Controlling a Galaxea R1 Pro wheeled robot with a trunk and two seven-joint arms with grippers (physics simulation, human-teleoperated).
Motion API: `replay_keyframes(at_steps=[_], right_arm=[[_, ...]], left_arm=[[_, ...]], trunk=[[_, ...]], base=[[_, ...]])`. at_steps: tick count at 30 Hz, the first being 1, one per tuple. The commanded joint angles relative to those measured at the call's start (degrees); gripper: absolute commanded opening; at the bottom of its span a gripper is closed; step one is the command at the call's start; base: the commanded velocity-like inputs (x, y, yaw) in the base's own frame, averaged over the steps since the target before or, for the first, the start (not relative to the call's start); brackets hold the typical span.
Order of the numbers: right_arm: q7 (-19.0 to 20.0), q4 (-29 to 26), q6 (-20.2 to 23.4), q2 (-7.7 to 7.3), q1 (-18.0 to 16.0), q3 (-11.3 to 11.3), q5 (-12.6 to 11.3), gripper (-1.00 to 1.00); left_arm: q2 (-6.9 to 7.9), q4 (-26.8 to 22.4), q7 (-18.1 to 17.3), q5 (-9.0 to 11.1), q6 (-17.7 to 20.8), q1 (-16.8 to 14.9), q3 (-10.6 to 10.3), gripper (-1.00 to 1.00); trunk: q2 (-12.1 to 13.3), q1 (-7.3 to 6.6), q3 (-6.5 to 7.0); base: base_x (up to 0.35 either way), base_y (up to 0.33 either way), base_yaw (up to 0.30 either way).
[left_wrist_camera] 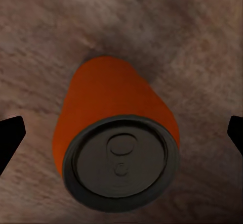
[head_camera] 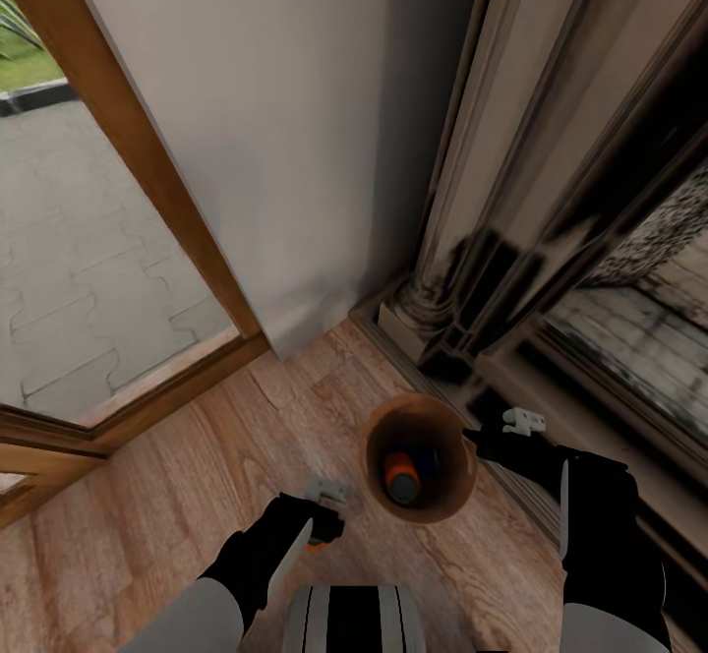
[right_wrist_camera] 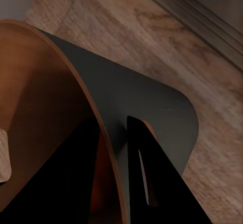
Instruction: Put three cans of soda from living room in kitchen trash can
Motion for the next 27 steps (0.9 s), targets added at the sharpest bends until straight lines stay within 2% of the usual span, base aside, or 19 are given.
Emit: replay_keyframes(at_steps=[1, 14, 27], right_arm=[[0.1, -0.02, 0.7, 0.01, -0.01, 0.03, -1.21, -1.0], [0.1, 0.0, 0.7, 0.01, 0.01, 0.03, -1.21, -1.0], [0.1, -0.02, 0.7, 0.01, -0.03, 0.03, -1.21, -1.0]], left_arm=[[0.0, 0.06, 0.0, 0.03, 0.0, 0.0, 0.0, 1.0], [0.0, 3.11, 0.0, 0.26, 0.43, -0.24, -0.01, 1.0], [0.0, 3.39, 0.0, 0.21, 0.16, -0.26, 0.0, 1.0]], trunk=[[0.0, 0.0, 0.0], [0.0, 0.0, 0.0], [0.0, 0.0, 0.0]], base=[[0.0, 0.0, 0.0], [0.0, 0.0, 0.0], [0.0, 0.0, 0.0]])
